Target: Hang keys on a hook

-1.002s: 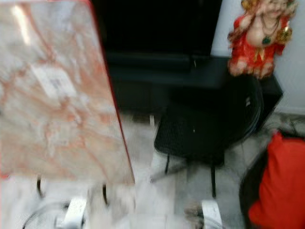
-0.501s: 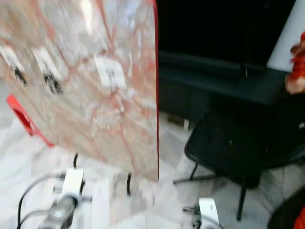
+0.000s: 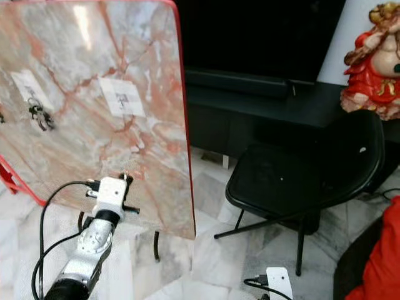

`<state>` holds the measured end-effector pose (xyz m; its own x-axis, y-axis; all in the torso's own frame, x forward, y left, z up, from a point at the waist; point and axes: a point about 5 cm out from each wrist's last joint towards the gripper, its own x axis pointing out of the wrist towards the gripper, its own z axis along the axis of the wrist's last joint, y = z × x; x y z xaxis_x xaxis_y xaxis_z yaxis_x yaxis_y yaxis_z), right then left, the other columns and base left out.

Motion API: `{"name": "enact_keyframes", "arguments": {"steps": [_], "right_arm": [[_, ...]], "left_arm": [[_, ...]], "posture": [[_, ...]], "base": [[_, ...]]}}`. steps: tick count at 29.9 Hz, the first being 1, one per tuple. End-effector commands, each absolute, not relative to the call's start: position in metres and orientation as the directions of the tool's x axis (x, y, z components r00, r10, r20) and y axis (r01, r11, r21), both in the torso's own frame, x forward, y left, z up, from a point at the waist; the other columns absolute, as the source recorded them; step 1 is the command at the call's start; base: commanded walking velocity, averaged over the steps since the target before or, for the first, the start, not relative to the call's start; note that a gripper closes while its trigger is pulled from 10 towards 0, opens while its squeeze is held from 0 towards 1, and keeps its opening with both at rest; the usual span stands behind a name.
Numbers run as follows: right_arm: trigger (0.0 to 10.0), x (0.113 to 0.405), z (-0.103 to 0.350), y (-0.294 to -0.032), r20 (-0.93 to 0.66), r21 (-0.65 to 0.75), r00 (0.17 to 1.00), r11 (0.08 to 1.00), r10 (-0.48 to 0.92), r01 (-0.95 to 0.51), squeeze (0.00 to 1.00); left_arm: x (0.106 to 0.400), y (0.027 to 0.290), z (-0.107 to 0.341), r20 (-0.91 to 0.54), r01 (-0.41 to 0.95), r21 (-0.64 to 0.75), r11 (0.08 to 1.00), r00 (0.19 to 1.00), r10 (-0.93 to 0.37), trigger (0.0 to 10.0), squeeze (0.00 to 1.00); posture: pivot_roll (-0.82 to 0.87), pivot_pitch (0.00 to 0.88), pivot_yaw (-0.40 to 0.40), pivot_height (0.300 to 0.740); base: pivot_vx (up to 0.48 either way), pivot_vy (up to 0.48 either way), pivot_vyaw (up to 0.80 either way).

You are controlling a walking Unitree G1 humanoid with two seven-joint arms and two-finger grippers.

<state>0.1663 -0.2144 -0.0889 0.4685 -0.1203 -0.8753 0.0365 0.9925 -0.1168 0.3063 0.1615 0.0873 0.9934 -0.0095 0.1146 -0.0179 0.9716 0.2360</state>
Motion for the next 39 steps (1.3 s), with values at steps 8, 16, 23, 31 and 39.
{"name": "enact_keyframes", "arguments": {"steps": [8,16,23,31,39], "right_arm": [[10.0,0.168,-0.089,-0.214,-0.875,-0.117,0.47,0.993,-0.118,0.032,0.0],[10.0,0.167,-0.089,-0.214,-0.875,-0.119,0.47,0.993,-0.117,0.025,0.0],[10.0,0.167,-0.089,-0.212,-0.874,-0.119,0.473,0.993,-0.113,0.019,0.0],[10.0,0.167,-0.089,-0.213,-0.875,-0.147,0.468,0.989,-0.127,-0.008,0.0],[10.0,0.166,-0.09,-0.212,-0.879,-0.132,0.462,0.991,-0.122,0.011,0.0]], "left_arm": [[0.313,0.161,0.111,0.16,-0.047,0.089,0.995,0.987,0.032,10.0,0.0],[0.32,0.174,0.127,0.163,-0.154,0.0,0.988,0.975,0.152,10.0,0.0],[0.323,0.17,0.125,0.132,-0.115,0.004,0.993,0.985,0.114,10.0,0.0],[0.323,0.166,0.122,0.1,-0.074,0.017,0.997,0.992,0.072,10.0,0.0],[0.324,0.161,0.124,0.103,-0.048,0.026,0.999,0.994,0.045,10.0,0.0]], "posture": [[-0.08,0.0,0.019,0.723],[-0.08,0.0,0.021,0.723],[-0.08,0.0,0.03,0.723],[-0.08,0.0,0.035,0.723],[-0.08,0.0,0.036,0.723]], "base": [[0.0,0.0,0.0],[0.0,0.0,0.0],[0.0,0.0,0.0],[0.0,0.0,0.2],[0.273,0.0,0.1]]}}
